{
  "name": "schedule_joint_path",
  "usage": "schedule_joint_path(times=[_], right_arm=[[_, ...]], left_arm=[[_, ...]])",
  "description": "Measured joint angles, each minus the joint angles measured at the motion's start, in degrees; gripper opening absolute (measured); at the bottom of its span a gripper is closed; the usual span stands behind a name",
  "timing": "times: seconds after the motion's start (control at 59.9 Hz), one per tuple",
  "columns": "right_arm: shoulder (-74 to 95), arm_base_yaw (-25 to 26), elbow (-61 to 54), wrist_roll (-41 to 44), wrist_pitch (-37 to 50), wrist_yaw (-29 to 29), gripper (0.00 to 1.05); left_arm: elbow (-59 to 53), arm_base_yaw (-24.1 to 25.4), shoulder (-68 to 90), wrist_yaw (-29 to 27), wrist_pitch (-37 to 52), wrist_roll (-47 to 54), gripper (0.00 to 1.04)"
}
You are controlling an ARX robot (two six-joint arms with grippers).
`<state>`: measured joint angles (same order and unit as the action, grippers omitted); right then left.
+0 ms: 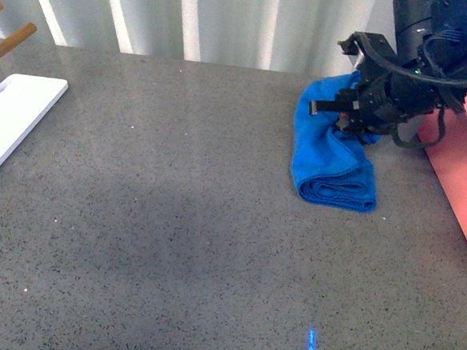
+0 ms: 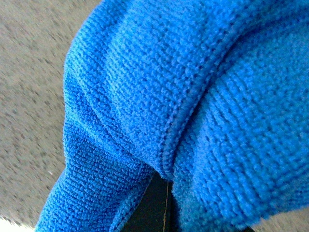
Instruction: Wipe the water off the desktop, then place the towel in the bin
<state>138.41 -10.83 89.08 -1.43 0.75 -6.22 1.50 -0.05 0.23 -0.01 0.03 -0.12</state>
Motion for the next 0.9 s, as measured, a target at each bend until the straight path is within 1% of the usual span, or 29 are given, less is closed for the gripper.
schedule_joint_path(times=[0.217, 0.317, 0.485, 0.602, 0.718, 0.802, 0.819, 0.902], right_arm=[[4.6, -4.3, 7.8, -0.3, -2.7, -3.7, 0.04], [5.4, -6.6, 9.0, -0.3, -3.6, -5.7, 0.04], [5.2, -9.9, 8.0, -2.2, -2.8, -9.5, 0.04], [3.0, -11.9, 2.6, -2.3, -3.0, -10.8, 0.04], [-1.8, -12.2, -4.7, 1.9, -5.3, -10.8, 0.04], [-6.8, -11.5, -12.5, 9.5, -9.2, -10.6, 0.04], [-8.2, -11.0, -14.6, 12.5, -10.1, -10.5, 0.04], [-11.3, -9.2, -19.6, 19.9, -11.2, -9.7, 0.04]], left_arm=[[0.0, 0.0, 0.0, 0.0, 0.0, 0.0, 0.98], [0.0, 0.0, 0.0, 0.0, 0.0, 0.0, 0.98], [0.0, 0.0, 0.0, 0.0, 0.0, 0.0, 0.98], [0.0, 0.0, 0.0, 0.0, 0.0, 0.0, 0.98], [0.0, 0.0, 0.0, 0.0, 0.0, 0.0, 0.98], [0.0, 0.0, 0.0, 0.0, 0.0, 0.0, 0.98], [0.0, 0.0, 0.0, 0.0, 0.0, 0.0, 0.98], [0.0, 0.0, 0.0, 0.0, 0.0, 0.0, 0.98]])
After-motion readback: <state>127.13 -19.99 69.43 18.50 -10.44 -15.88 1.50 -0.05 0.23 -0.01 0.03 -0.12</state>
